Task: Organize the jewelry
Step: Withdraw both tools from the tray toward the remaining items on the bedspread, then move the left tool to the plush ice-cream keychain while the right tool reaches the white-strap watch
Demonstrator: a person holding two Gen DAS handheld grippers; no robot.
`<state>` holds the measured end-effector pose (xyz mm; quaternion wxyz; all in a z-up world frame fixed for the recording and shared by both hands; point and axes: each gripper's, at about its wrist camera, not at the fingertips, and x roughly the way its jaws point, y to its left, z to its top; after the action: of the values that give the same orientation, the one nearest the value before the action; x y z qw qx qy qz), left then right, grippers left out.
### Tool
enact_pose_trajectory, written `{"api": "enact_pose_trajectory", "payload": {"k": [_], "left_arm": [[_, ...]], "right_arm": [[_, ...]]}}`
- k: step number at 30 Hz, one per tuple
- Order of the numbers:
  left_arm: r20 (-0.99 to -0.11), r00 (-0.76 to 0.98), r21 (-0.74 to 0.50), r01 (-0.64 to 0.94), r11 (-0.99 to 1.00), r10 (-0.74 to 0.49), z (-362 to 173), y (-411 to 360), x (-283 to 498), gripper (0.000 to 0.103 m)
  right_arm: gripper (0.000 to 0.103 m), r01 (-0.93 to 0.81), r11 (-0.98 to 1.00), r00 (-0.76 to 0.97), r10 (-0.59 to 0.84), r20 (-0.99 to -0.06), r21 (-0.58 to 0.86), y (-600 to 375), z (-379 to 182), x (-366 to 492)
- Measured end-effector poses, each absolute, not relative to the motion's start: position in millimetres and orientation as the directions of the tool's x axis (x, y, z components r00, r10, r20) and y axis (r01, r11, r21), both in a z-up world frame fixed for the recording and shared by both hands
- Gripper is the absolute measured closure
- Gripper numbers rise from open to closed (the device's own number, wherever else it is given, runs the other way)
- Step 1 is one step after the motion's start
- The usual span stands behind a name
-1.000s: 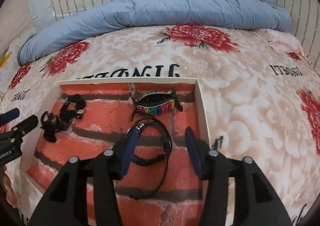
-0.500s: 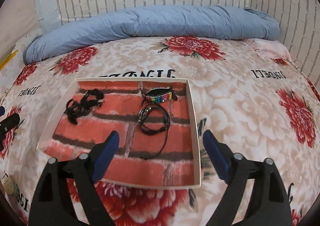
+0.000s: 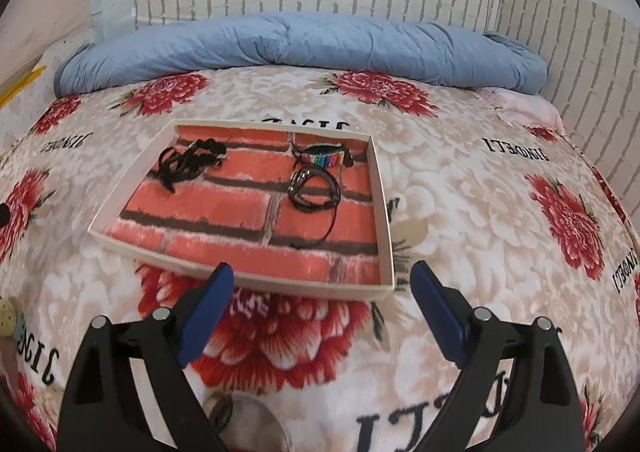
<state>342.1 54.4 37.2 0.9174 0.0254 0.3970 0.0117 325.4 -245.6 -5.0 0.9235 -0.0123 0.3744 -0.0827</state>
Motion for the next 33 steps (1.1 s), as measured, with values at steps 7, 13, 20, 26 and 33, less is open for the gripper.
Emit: {"api": "enact_pose_trajectory", "payload": {"k": [7,13,20,26,33], "left_arm": [[-0.725,0.687,0.055,-0.005,0.998,0.043,31,65,314,0.005],[-0.736,0.675,0.051,-0.011,0.999,0.045,17,76,296,0.005],[-0.743,0.669,0.03,-0.011,0.999,0.03,1,82,275,0.005],[-0.754,0.656,0.018,-0.019,1.0,0.026,-16,83,265,0.005],[-0.746,0.663,0.059,-0.016,0.998,0.055,-24,82,258,0.005]], "right_arm": [[0.015,0.152,0.985,0.698,-0.169,-0.696,-0.087,-240,-15,299],[0.015,0.163,0.983,0.682,-0.178,-0.709,-0.09,-241,-28,280],[0.015,0.183,0.977,0.671,-0.202,-0.714,-0.104,-241,-42,261],[0.015,0.188,0.976,0.657,-0.205,-0.726,-0.105,-240,-55,250],[0.015,0.207,0.976,0.652,-0.187,-0.735,-0.065,-244,-62,246]]}}
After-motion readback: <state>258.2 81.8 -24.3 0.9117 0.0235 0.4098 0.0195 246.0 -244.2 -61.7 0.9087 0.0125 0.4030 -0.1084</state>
